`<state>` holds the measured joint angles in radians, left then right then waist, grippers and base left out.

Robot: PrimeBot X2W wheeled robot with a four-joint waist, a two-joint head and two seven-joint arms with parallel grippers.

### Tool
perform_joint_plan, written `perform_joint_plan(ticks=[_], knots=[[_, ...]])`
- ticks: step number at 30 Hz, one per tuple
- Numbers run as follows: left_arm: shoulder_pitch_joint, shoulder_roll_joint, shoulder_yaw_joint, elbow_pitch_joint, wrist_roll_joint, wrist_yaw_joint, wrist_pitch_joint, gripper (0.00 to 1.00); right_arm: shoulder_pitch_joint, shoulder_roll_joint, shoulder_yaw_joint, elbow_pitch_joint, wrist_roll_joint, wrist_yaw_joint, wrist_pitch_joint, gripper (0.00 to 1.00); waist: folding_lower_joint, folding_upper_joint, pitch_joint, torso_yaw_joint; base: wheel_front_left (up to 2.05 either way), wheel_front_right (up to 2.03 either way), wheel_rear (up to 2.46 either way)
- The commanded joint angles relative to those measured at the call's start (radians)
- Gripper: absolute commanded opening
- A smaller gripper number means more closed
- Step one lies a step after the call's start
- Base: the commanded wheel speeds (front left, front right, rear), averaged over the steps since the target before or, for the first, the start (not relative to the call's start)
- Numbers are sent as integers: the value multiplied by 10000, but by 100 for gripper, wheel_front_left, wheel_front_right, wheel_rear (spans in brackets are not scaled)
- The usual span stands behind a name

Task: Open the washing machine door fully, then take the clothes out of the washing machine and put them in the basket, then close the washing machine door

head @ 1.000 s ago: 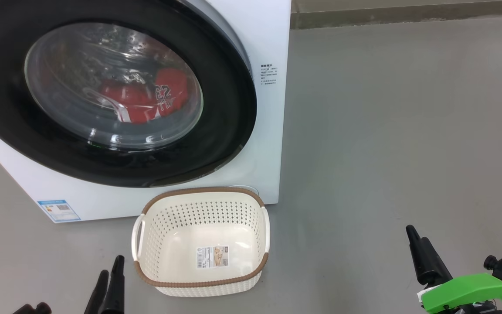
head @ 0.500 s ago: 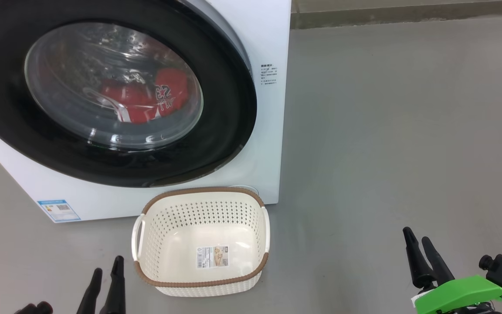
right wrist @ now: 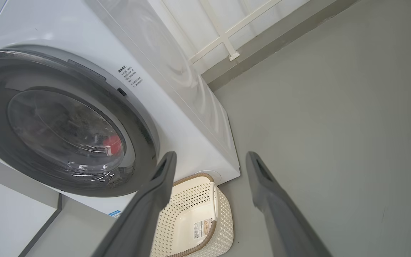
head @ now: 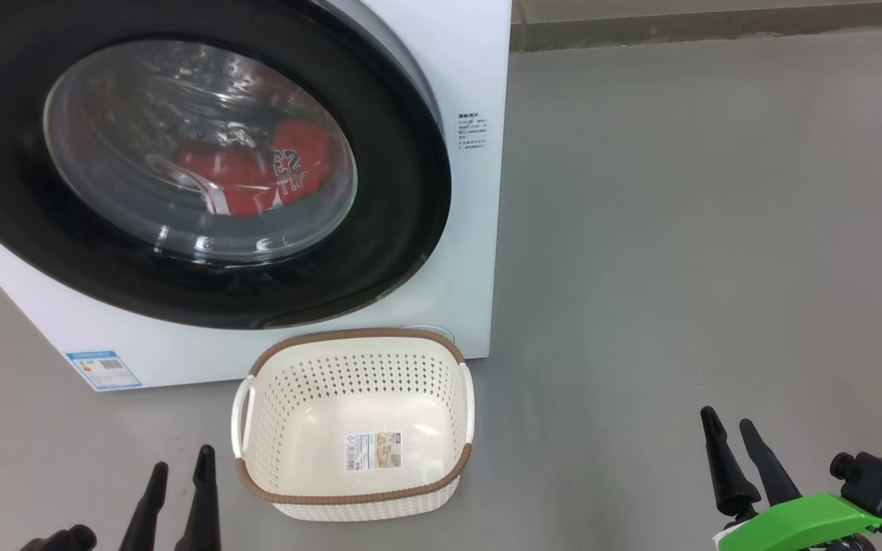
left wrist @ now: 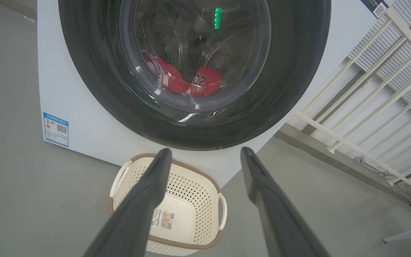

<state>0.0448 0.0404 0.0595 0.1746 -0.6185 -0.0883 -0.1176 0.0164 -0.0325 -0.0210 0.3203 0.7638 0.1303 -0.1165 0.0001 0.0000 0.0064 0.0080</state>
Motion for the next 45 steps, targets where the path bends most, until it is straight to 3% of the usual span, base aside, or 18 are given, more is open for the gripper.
perform_joint_plan(ticks=[1, 28, 45], knots=[[-1, 119, 255, -324, 362, -73, -164, 100, -178, -160, 177, -252, -341, 3, -186, 100, -1, 0, 4, 0, 0, 0, 0], [281, 85, 494, -608, 3542, -244, -965, 100, 40, -194, 261, -428, -3261, 4, -981, 100, -1, 0, 34, -64, 0, 0, 0], [383, 100, 762, -522, 4839, -368, -1441, 100, 345, -183, -89, -539, -4618, 4, -1453, 100, -1, 0, 90, -69, 0, 0, 0]])
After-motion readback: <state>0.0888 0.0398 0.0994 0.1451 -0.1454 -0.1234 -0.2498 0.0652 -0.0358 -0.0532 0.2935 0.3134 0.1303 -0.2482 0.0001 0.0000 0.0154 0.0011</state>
